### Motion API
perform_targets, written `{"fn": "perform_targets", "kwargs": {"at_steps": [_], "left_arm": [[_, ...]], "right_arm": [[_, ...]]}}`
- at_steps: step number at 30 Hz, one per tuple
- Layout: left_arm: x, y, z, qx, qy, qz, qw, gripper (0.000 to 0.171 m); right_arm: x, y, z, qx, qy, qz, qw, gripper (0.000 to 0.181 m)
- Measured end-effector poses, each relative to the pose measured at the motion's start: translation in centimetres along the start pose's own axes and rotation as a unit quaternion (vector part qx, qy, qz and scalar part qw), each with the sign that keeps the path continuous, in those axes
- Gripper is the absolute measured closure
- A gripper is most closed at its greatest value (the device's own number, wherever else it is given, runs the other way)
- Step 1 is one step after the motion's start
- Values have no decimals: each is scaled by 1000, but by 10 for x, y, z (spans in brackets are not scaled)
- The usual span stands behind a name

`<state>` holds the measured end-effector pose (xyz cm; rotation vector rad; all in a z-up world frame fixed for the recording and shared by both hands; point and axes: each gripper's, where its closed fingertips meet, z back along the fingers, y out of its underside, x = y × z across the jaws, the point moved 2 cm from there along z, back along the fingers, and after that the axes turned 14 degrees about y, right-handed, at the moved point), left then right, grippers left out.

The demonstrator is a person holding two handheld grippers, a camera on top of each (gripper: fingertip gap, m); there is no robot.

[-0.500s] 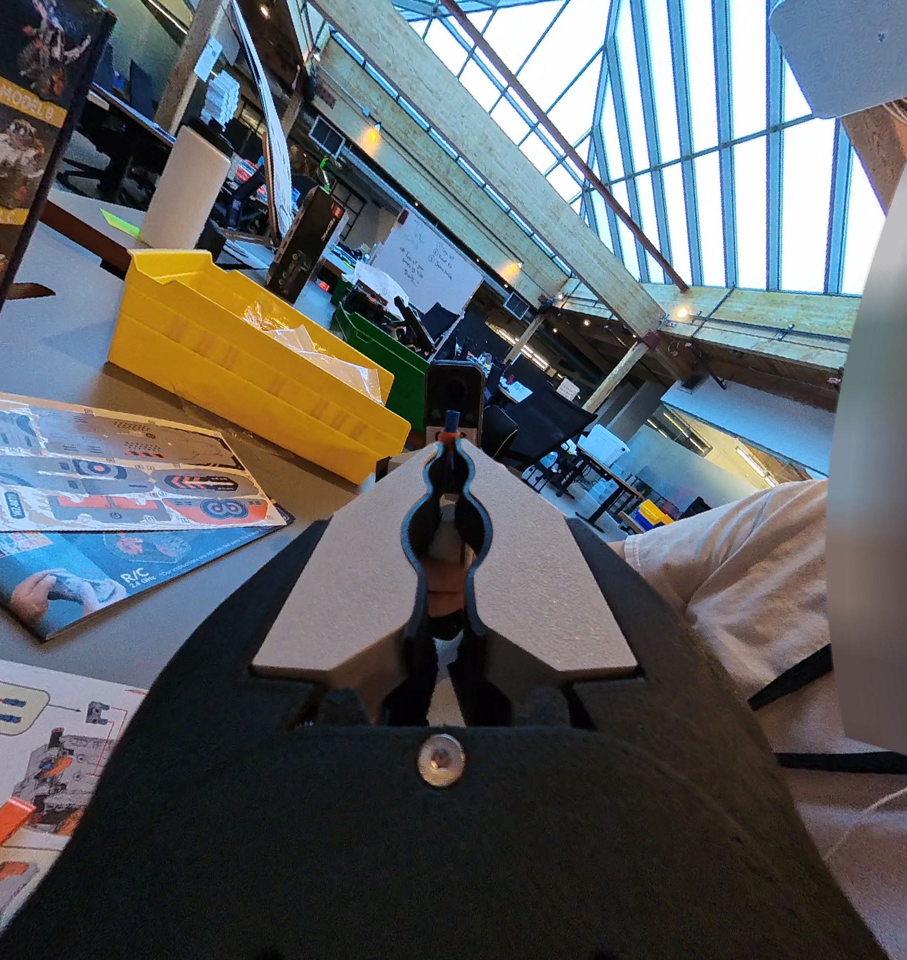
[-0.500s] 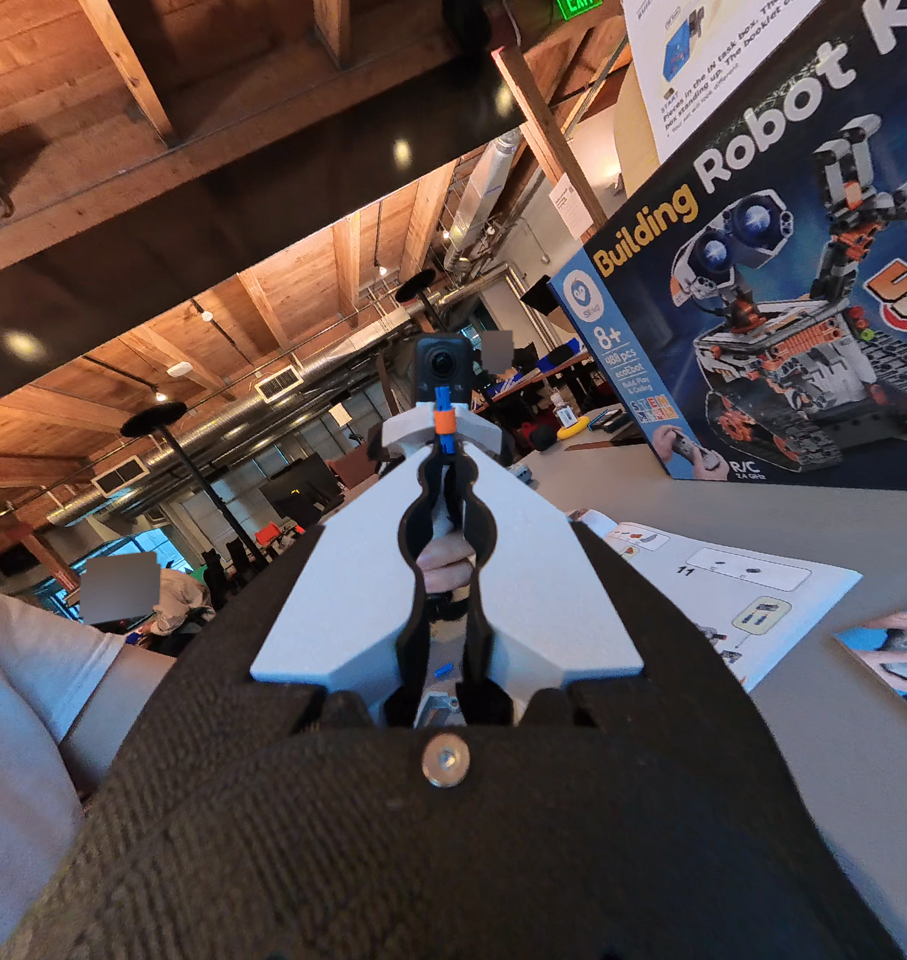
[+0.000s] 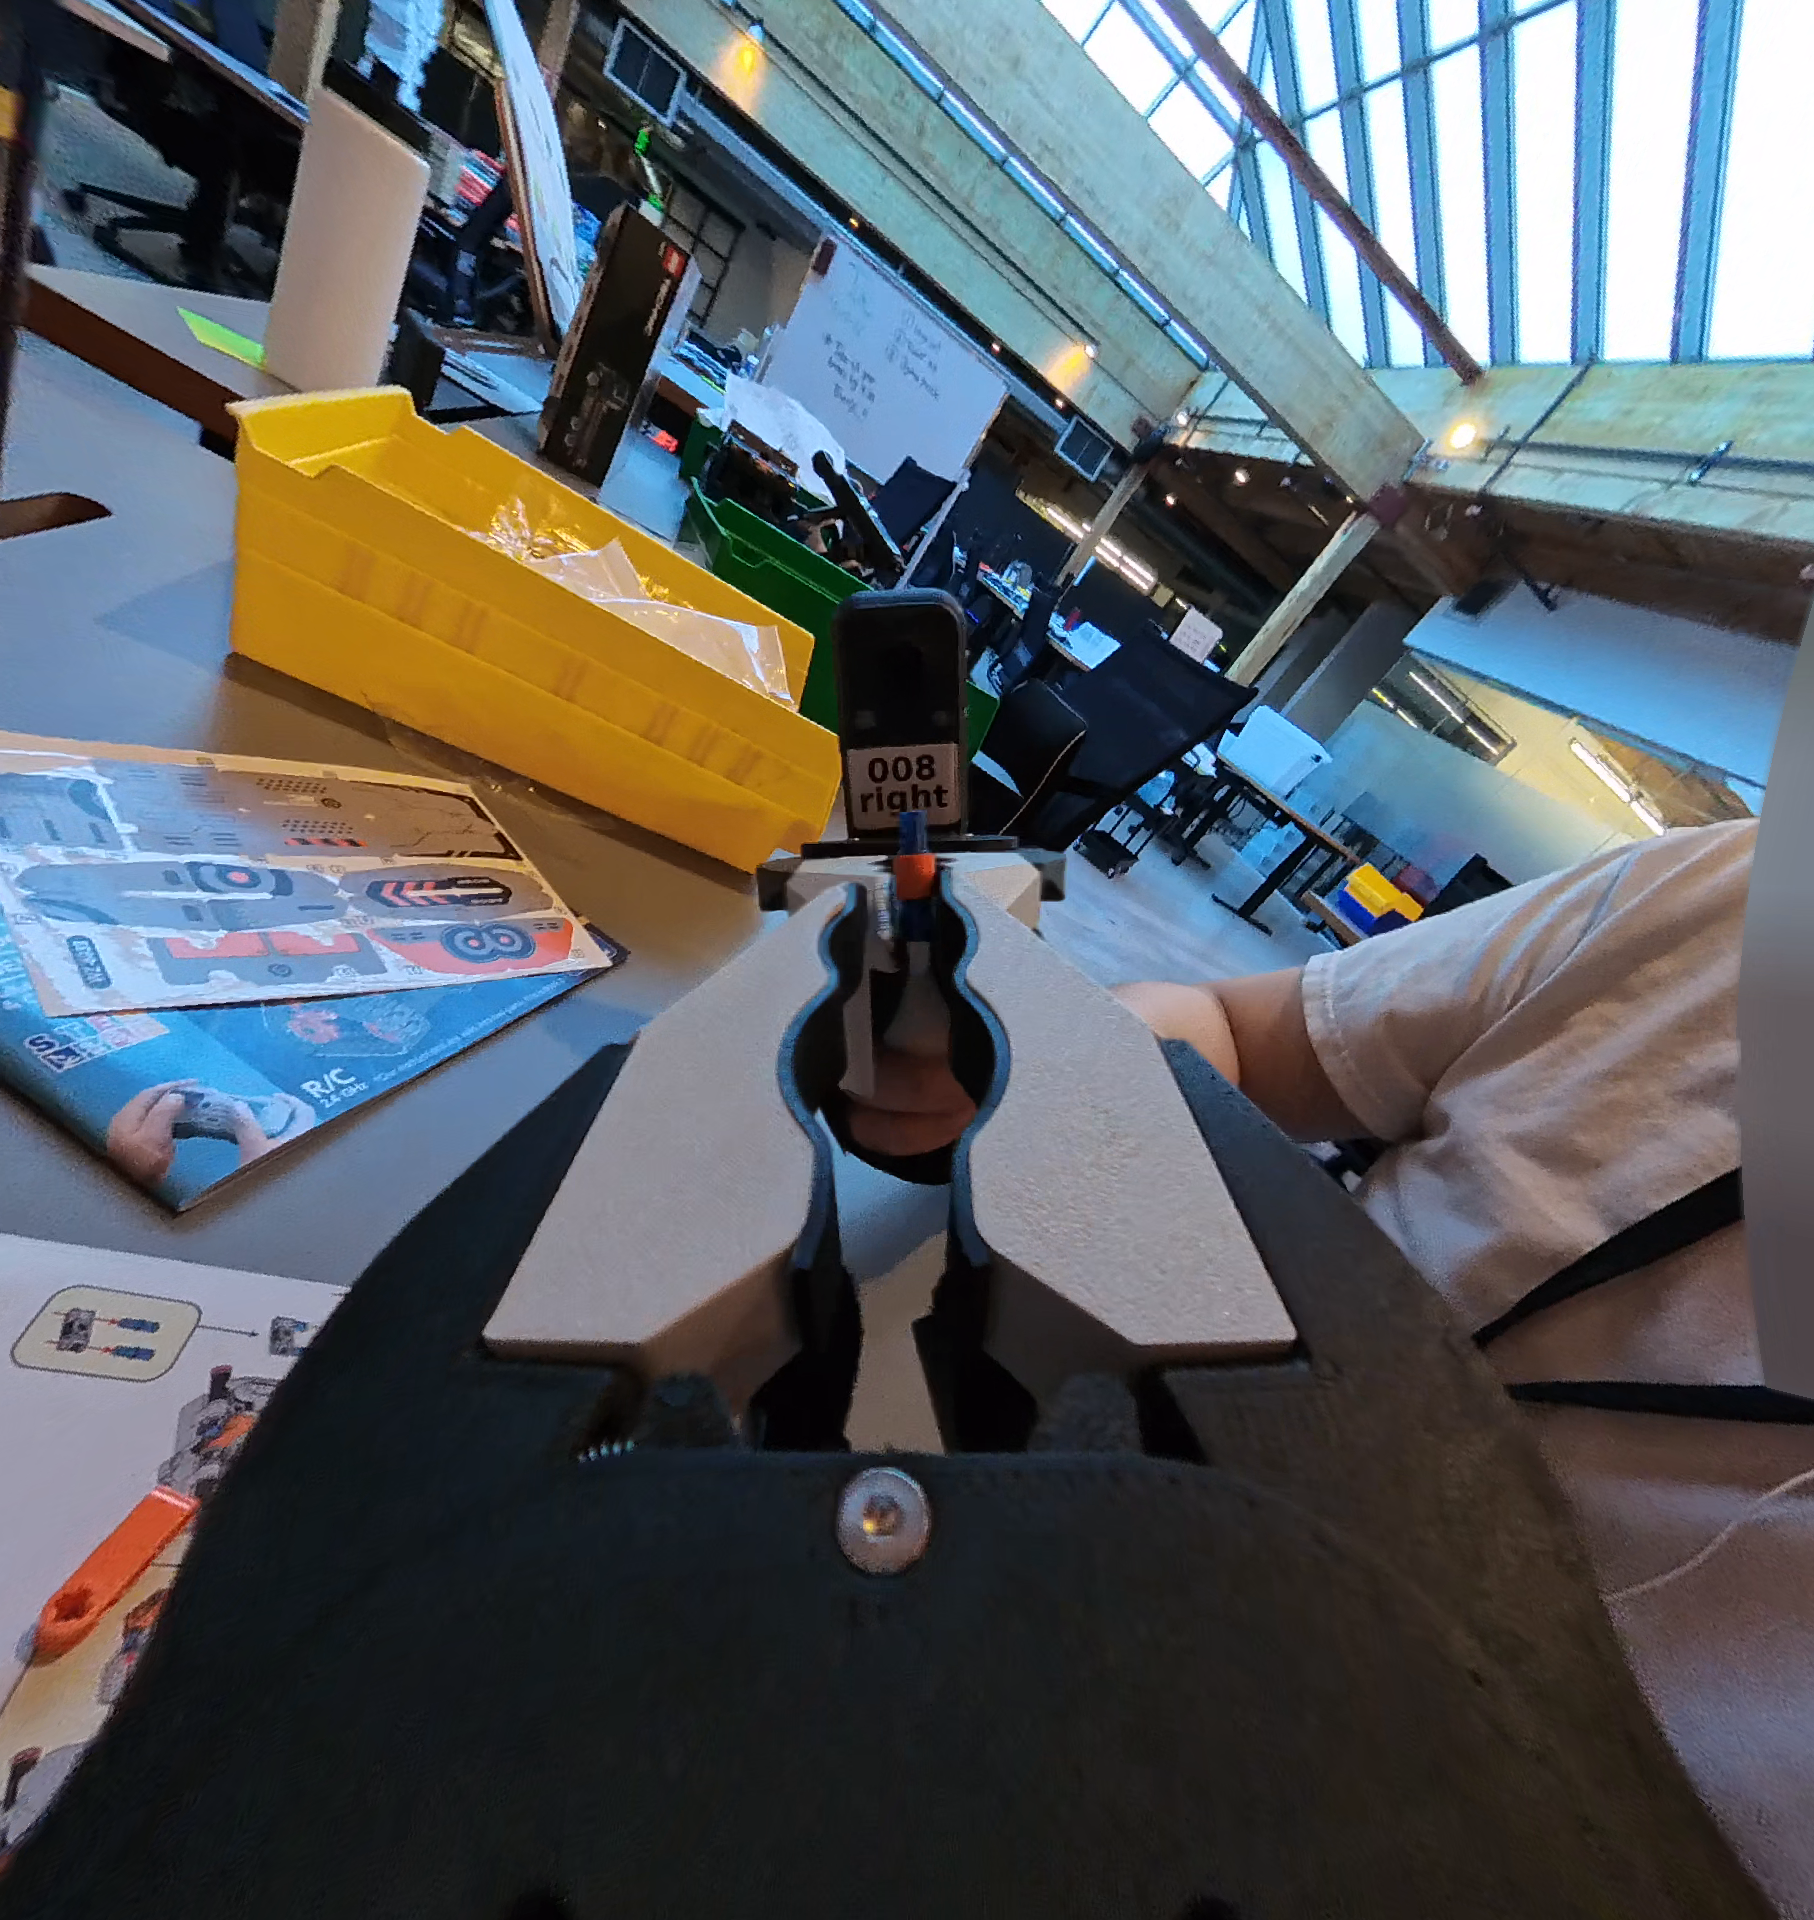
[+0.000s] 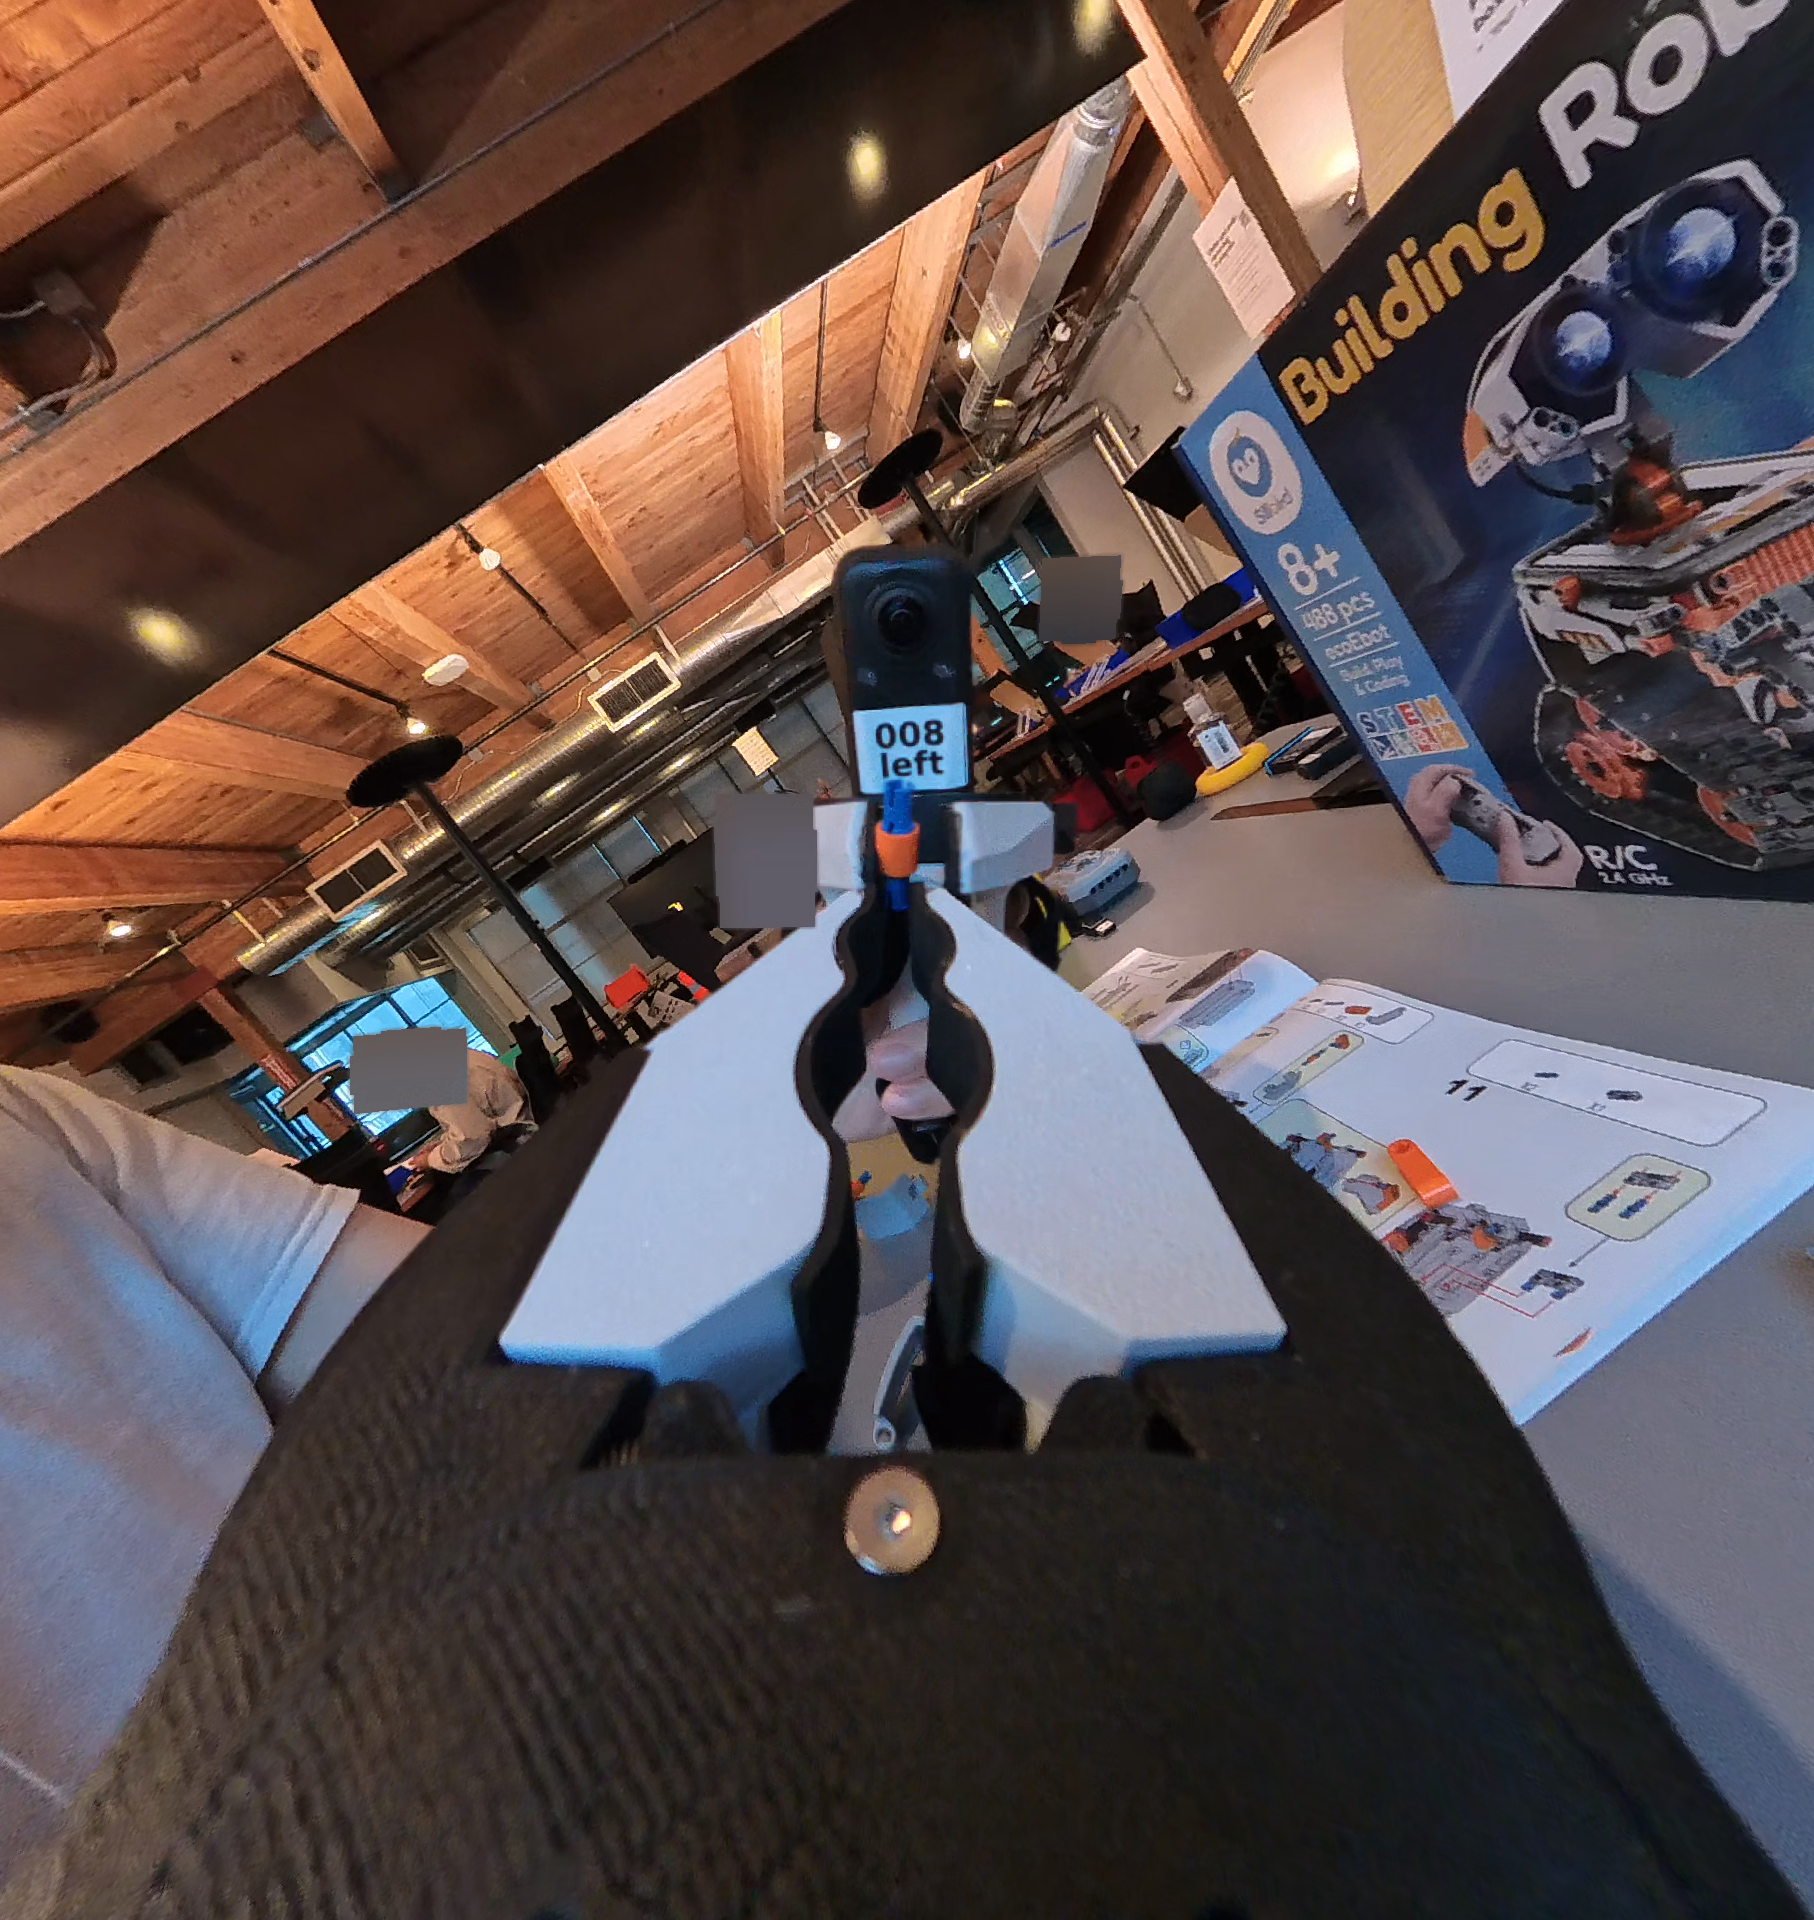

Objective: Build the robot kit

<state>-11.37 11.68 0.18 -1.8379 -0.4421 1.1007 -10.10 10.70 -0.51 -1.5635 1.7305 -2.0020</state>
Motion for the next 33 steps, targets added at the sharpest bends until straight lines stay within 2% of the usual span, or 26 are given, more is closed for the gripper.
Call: {"fn": "perform_targets", "kwargs": {"at_steps": [12, 13, 15, 17, 18, 20, 23, 25, 27, 28, 31, 33], "left_arm": [[1, -1, 1, -8, 1, 19, 1000, 167], [-1, -2, 2, -8, 3, 21, 1000, 167], [-1, -7, 10, -10, -5, 26, 1000, 167], [-3, -14, 25, -15, -27, 27, 999, 167], [-4, -17, 34, -13, -42, 34, 998, 167], [1, -13, 55, 17, -95, 64, 993, 167], [9, -1, 83, 54, -173, 112, 977, 166], [5, -2, 88, 41, -172, 135, 975, 166], [0, -6, 89, 25, -162, 148, 975, 166], [-1, -5, 89, 28, -162, 151, 975, 166], [0, -1, 89, 46, -177, 149, 972, 166], [0, -2, 86, 45, -165, 152, 973, 166]], "right_arm": [[-3, 2, 0, 8, 3, 23, 1000, 178], [-1, 1, 0, 3, 1, 40, 999, 175], [-6, 2, -1, 7, 26, 91, 996, 154], [-21, 13, -4, 55, 75, 175, 980, 154], [-32, 20, -6, 86, 104, 228, 964, 154], [-51, 35, -15, 157, 141, 323, 922, 153], [-72, 58, -34, 268, 147, 396, 866, 151], [-94, 71, -43, 329, 150, 445, 819, 152], [-113, 80, -46, 382, 147, 460, 788, 153], [-119, 79, -48, 388, 153, 452, 789, 153], [-121, 76, -49, 386, 147, 397, 820, 154], [-121, 76, -49, 383, 141, 385, 828, 158]]}}
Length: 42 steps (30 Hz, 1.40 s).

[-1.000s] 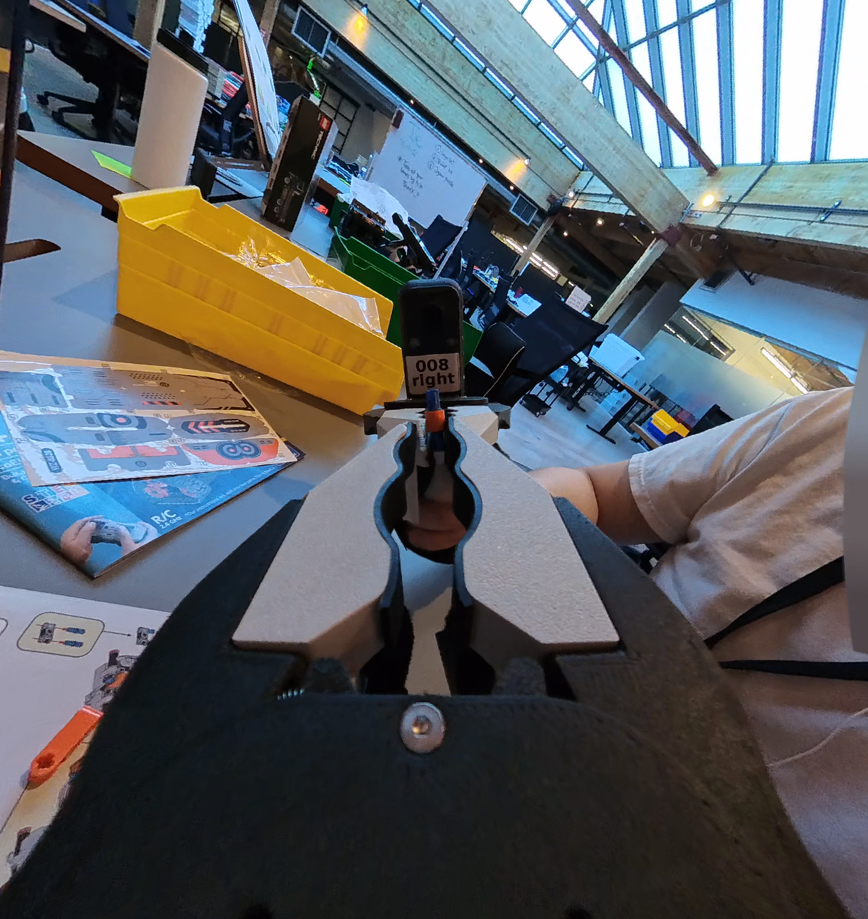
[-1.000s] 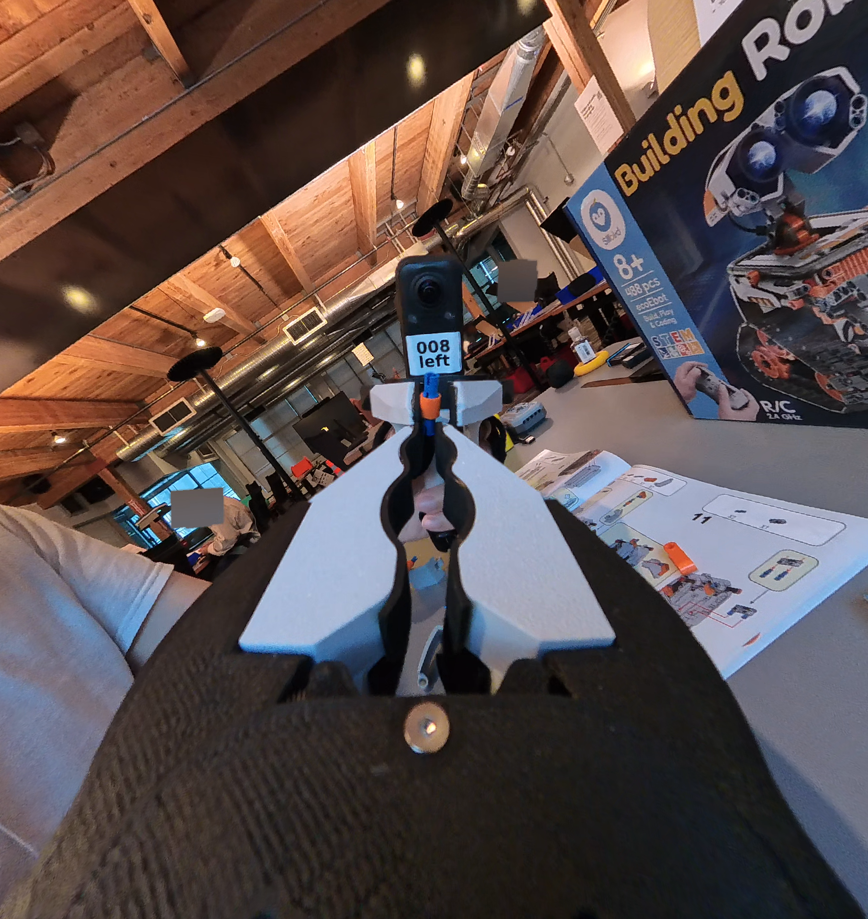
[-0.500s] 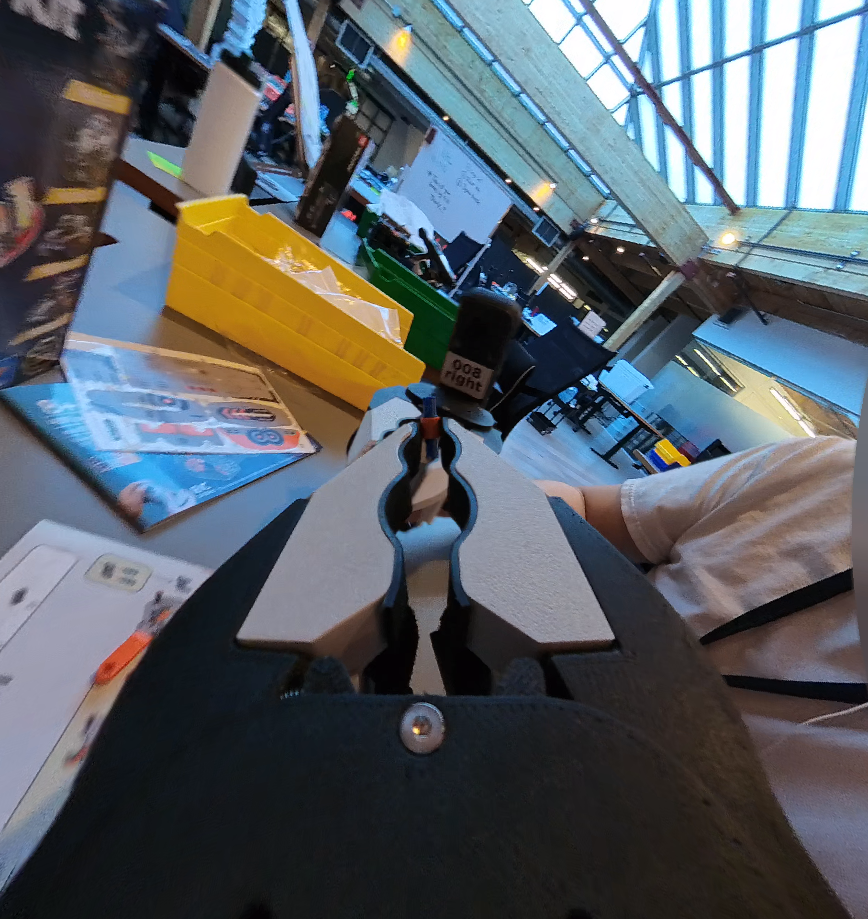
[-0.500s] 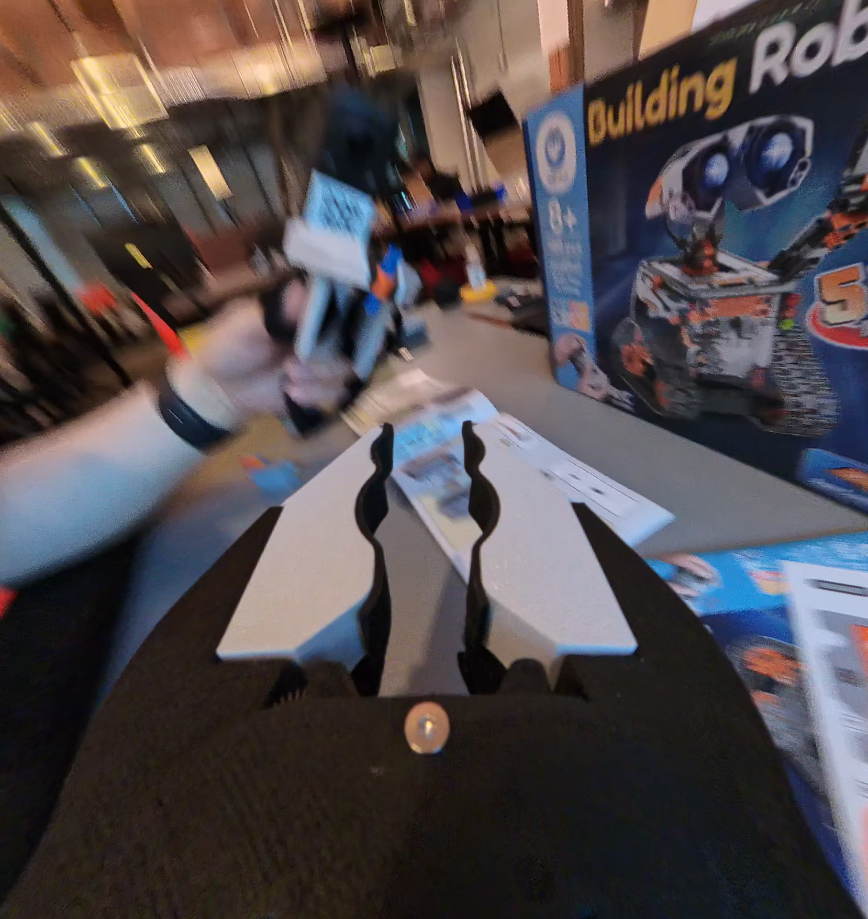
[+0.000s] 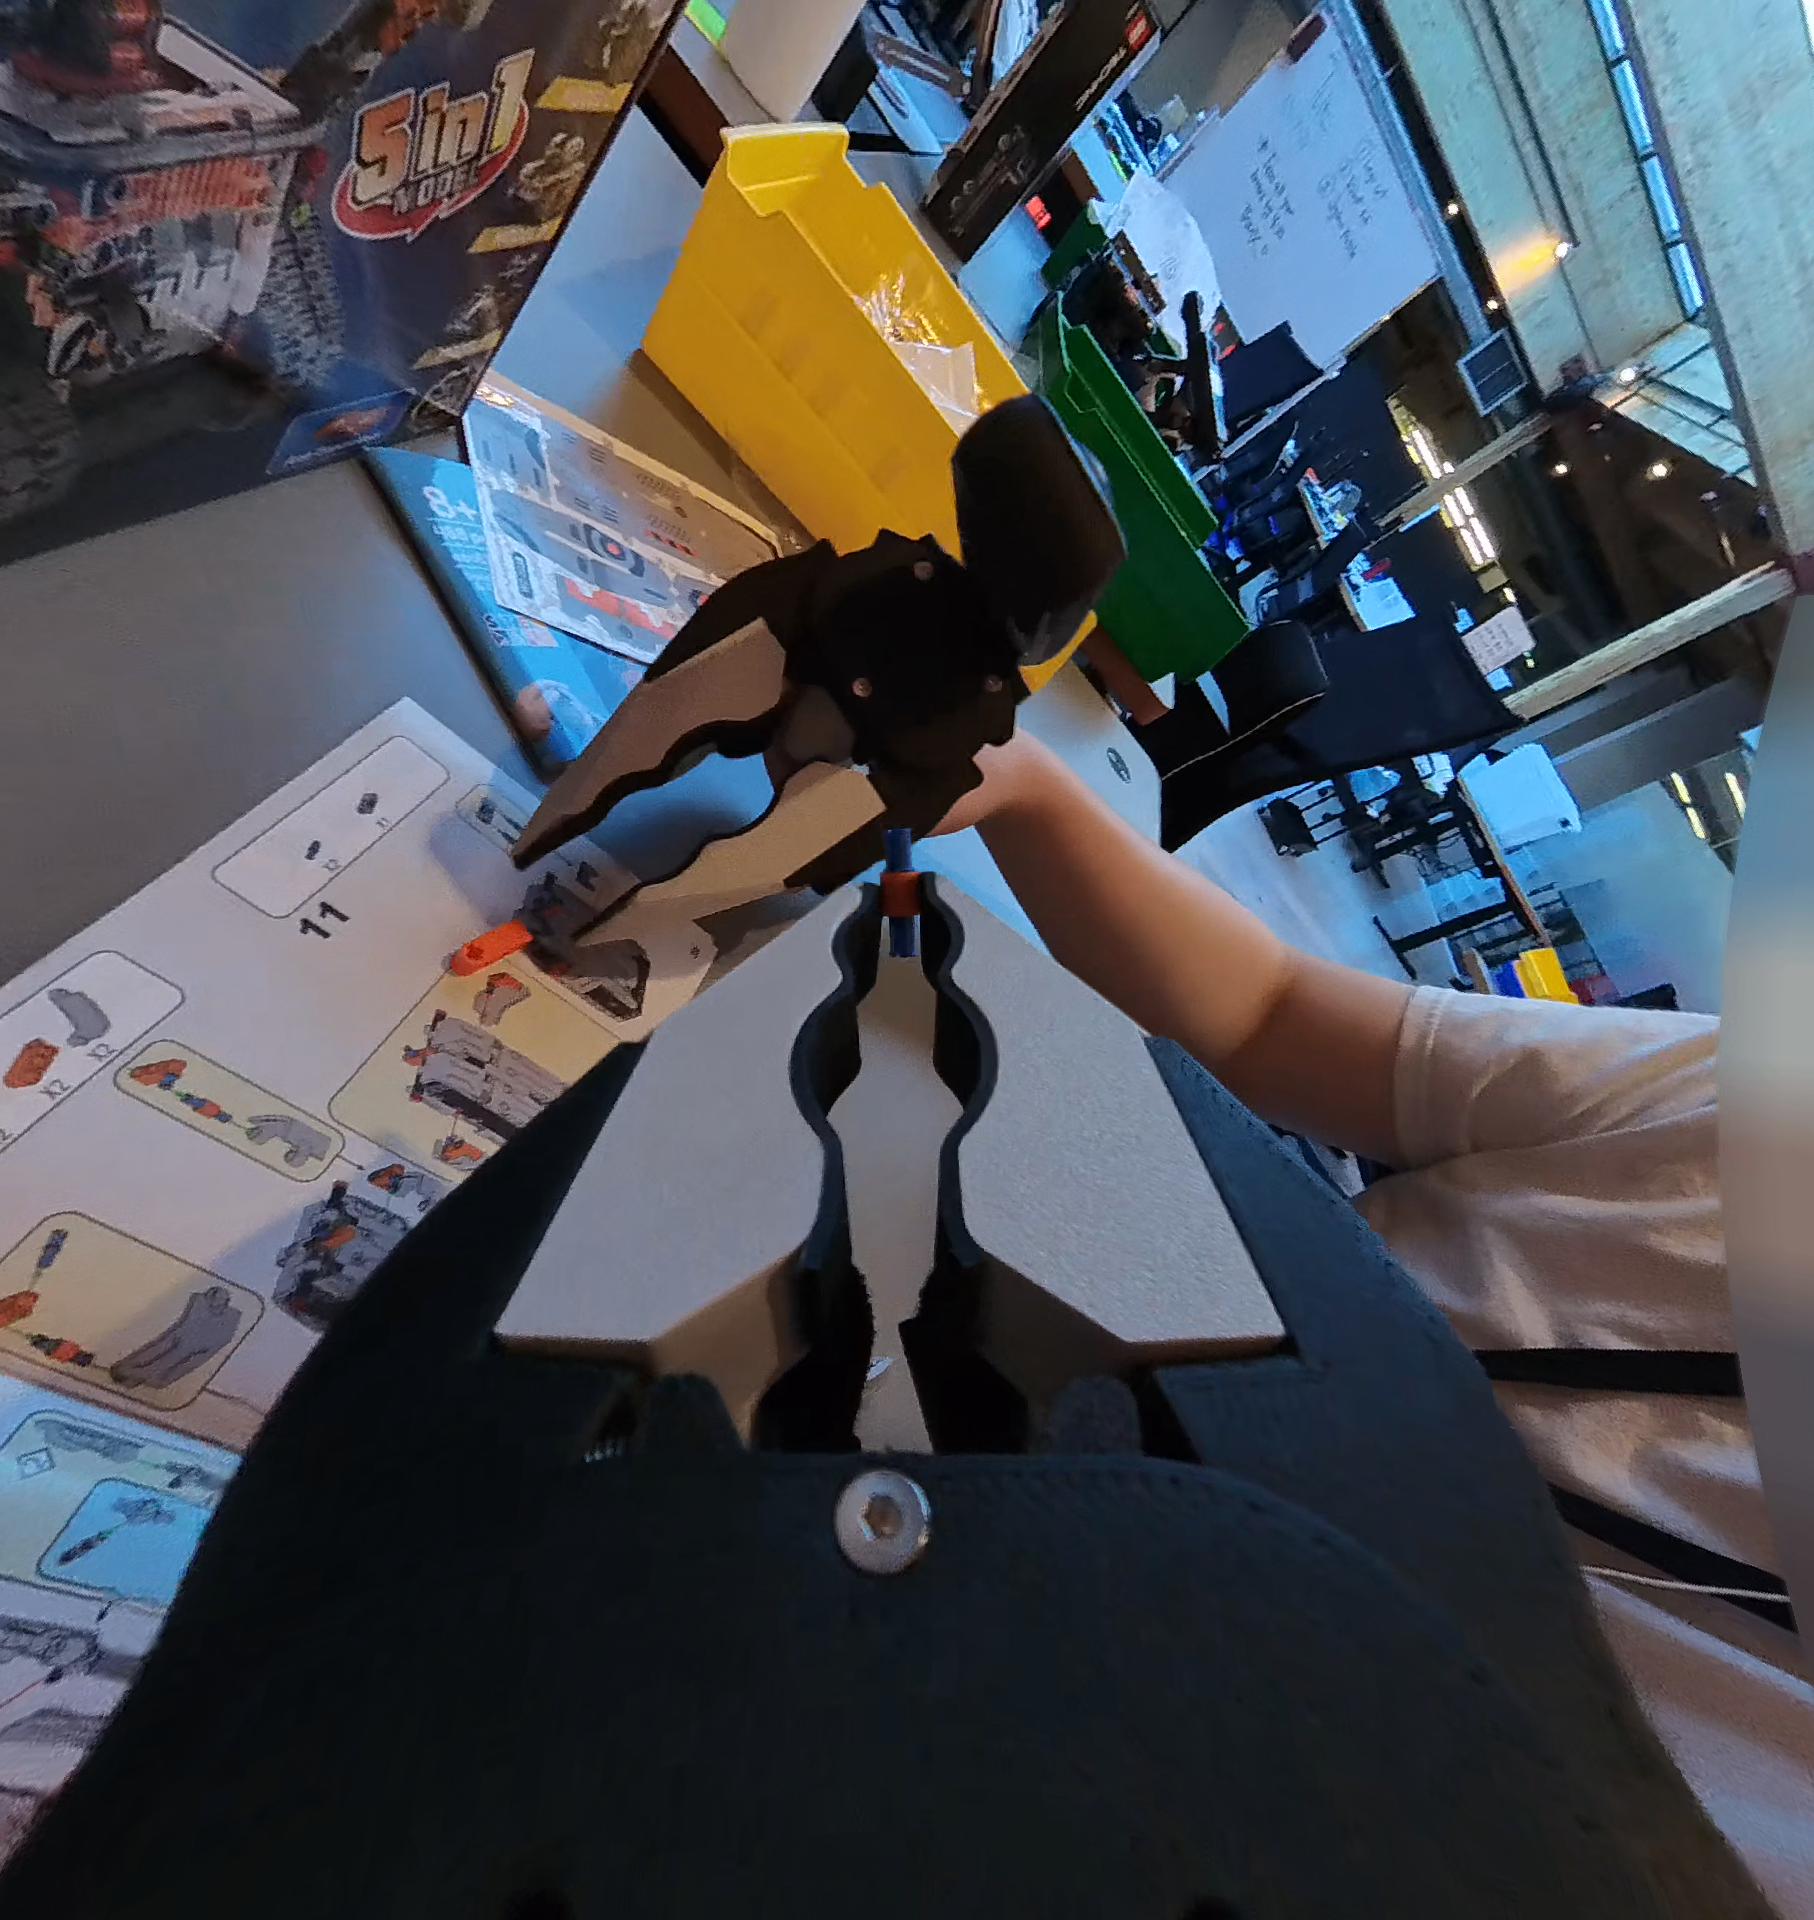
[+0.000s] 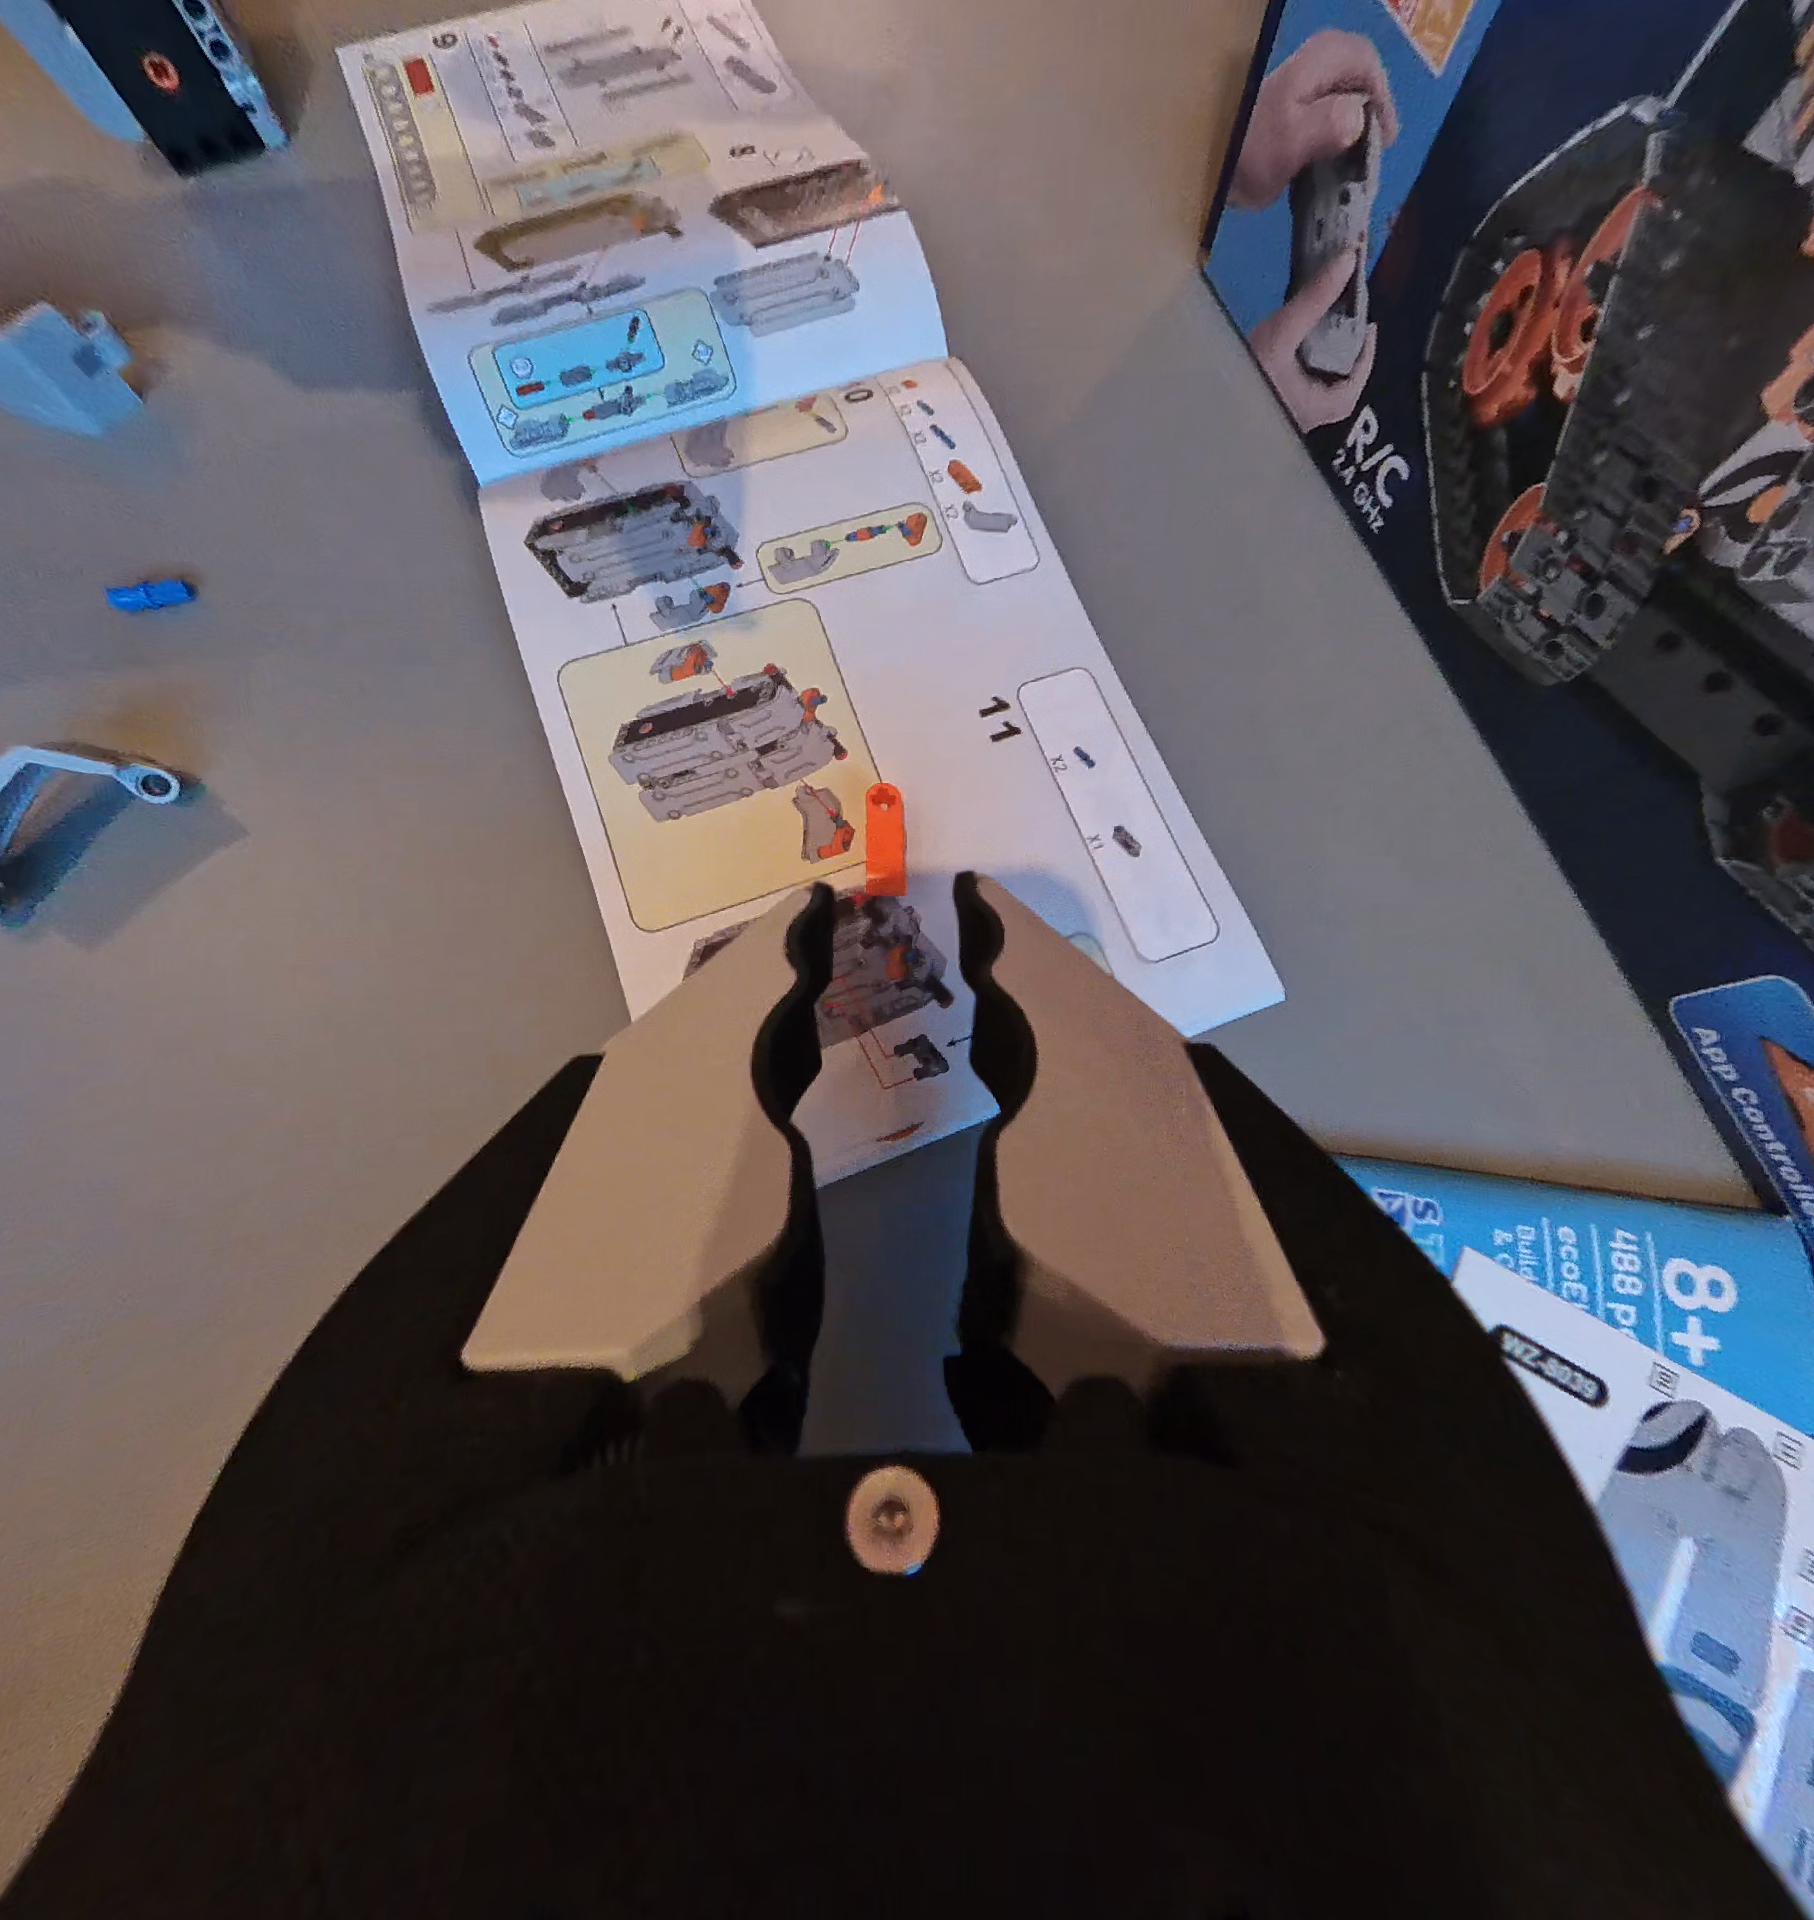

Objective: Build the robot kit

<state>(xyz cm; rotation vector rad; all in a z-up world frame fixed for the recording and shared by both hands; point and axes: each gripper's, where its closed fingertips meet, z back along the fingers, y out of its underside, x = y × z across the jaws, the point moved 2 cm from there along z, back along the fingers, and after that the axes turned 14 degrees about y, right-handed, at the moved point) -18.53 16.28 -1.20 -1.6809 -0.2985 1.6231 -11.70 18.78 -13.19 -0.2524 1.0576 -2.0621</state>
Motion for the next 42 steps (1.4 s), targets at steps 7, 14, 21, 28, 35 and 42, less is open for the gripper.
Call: {"fn": "perform_targets", "kwargs": {"at_steps": [7, 14, 21, 28, 35, 42], "left_arm": [[3, 1, -2, 2, 7, 13, 1000, 166], [-9, -5, 13, -13, 7, 1, 1000, 166], [-12, -10, 27, -25, -12, -4, 1000, 166], [-13, -6, 26, -21, -7, 13, 1000, 166], [-12, -4, 28, -22, 0, 27, 999, 166], [-11, -1, 22, -15, 10, 36, 999, 166]], "right_arm": [[5, 3, -13, -11, -3, 2, 1000, 173], [6, 19, 40, 63, 55, 110, 990, 174], [12, 59, 107, 209, 132, 561, 790, 173], [10, 80, 127, 397, 57, 654, 641, 173], [34, 87, 116, 427, 21, 648, 630, 173], [62, 83, 99, 407, 0, 628, 663, 173]]}}
